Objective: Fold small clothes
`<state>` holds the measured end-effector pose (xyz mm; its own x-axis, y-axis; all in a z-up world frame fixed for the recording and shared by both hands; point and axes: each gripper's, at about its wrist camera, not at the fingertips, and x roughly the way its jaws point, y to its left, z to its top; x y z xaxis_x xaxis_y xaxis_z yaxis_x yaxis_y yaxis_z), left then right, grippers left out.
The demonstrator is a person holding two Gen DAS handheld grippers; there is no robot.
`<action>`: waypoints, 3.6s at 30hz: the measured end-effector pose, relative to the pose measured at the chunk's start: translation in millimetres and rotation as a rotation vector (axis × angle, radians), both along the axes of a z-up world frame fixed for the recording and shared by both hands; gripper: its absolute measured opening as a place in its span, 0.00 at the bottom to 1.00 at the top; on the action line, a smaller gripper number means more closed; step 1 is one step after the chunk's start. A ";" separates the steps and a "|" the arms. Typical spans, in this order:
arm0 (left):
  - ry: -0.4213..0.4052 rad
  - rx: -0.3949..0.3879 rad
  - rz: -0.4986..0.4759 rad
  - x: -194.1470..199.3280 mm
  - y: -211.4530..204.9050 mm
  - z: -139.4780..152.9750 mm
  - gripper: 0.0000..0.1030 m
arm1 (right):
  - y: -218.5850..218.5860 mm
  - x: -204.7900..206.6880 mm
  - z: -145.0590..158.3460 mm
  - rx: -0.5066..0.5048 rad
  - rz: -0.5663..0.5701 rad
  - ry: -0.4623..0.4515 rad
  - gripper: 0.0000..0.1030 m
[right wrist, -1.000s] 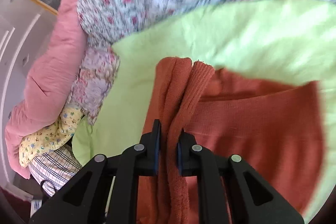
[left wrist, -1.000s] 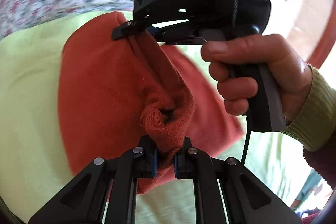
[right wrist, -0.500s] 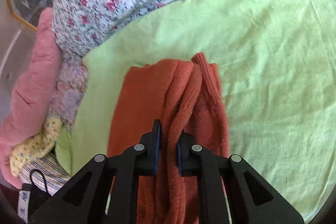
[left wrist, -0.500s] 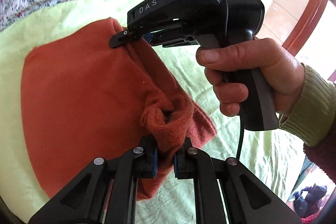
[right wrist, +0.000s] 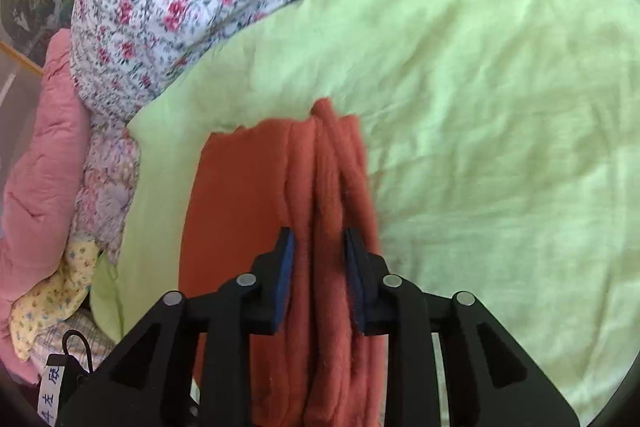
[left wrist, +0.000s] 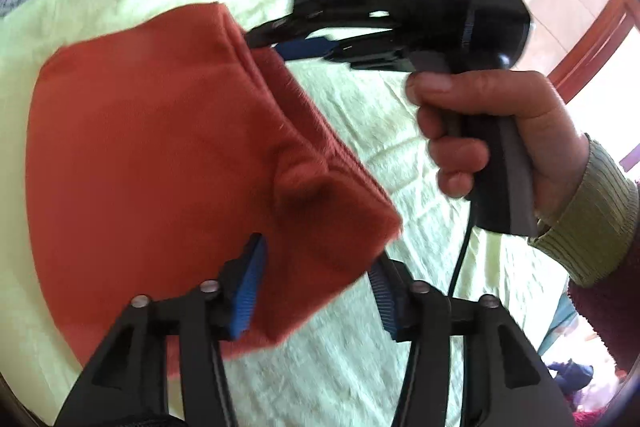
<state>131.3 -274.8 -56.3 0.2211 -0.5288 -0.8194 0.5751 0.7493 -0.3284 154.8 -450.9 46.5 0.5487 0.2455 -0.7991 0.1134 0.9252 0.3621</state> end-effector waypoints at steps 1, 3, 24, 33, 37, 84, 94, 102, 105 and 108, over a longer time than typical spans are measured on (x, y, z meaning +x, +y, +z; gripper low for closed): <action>0.008 -0.006 0.006 -3.2 8.1 1.7 0.50 | -1.6 -5.5 5.3 0.003 -0.016 -0.013 0.27; 0.010 -0.009 0.021 -8.2 21.7 4.5 0.50 | -2.0 -15.2 14.5 0.018 -0.032 -0.039 0.27; 0.152 -0.021 0.480 95.4 167.7 -21.7 0.67 | 25.2 -17.4 40.2 0.044 0.046 -0.101 0.10; 0.193 0.039 0.386 91.2 119.3 -38.4 0.67 | -2.7 -1.5 -22.1 -0.026 0.004 0.078 0.11; 0.172 0.030 0.395 112.6 119.0 -32.1 0.67 | -2.0 -8.9 -13.0 0.003 -0.034 0.041 0.16; 0.265 -0.084 0.512 163.5 139.1 -33.1 0.73 | 4.1 -39.9 -11.1 0.022 0.007 0.090 0.66; 0.305 -0.117 0.381 153.4 94.6 -55.5 0.48 | -4.4 -18.1 -40.7 0.096 -0.016 0.096 0.65; 0.256 -0.186 0.399 140.2 101.4 -31.7 0.23 | 8.6 -21.3 -45.5 0.216 -0.031 0.113 0.23; 0.220 -0.209 0.417 130.6 125.0 -10.5 0.22 | 24.5 -19.4 -37.4 0.266 -0.003 0.076 0.22; 0.174 -0.210 0.462 116.0 166.8 11.5 0.22 | 62.1 1.0 -39.3 0.280 0.078 0.081 0.22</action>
